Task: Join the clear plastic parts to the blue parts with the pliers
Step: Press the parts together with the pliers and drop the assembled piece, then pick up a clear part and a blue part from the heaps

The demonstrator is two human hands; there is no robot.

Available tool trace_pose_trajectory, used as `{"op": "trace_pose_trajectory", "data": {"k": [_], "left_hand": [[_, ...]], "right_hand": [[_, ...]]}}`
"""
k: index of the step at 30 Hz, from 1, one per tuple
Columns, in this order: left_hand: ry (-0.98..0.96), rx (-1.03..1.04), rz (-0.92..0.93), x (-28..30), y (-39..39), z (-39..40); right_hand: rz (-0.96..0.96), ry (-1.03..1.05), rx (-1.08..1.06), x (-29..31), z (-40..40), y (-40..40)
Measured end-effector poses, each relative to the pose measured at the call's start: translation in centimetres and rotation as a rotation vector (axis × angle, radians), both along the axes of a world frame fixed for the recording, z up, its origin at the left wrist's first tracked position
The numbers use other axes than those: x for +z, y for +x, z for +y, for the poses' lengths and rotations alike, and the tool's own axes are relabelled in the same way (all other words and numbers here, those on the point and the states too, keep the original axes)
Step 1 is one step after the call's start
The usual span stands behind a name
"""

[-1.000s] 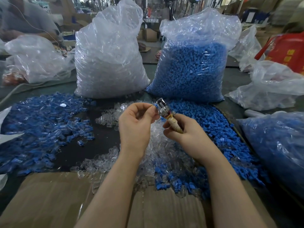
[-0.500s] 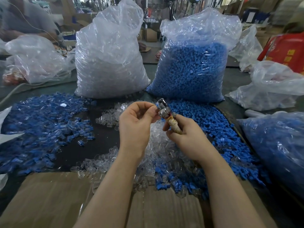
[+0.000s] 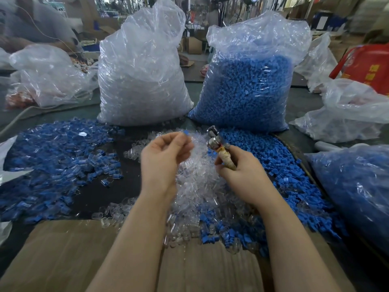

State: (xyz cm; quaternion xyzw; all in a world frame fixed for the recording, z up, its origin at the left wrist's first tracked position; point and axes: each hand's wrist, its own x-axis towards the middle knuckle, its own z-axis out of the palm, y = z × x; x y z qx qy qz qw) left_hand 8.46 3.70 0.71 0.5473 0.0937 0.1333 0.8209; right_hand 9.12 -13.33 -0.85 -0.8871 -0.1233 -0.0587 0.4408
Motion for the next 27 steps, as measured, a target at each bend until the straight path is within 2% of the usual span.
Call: {"op": "trace_pose_trajectory", "data": {"k": [4,8,12,15,18,21,23,27], "left_hand": [[-0.466,0.268,0.171,-0.5,0.6,4.3],[-0.840,0.454,0.159,-1.5,0.0,8.8],[-1.074,0.556,0.092,-2.3,-0.3,11.4],[-1.164,0.604,0.017,-2.4,-0.4,12.2],[-1.143,0.621,-0.029,-2.3,-0.4,12.1],[-1.038,0.580,-0.007,-2.1,-0.4,11.4],[-0.836,0.480,0.096,-1.8,-0.1,10.9],[-0.211,0.229,0.286,-1.1,0.5,9.3]], "right_hand": [[-0.012,0.011,-0.155,-0.2,-1.1,0.5],[-0.026,-0.037,-0.279,-0.7,-1.9,0.8],[-0.004,-0.107,-0.381,-0.8,-2.7,1.0],[0.018,-0.177,-0.453,-0.9,-3.3,1.2],[0.074,-0.262,-0.519,-1.0,-3.7,1.2],[0.136,-0.344,-0.539,-1.1,-4.1,1.1],[0.176,-0.393,-0.530,-1.1,-4.1,1.0],[0.234,-0.477,-0.521,-1.1,-3.8,0.9]]}}
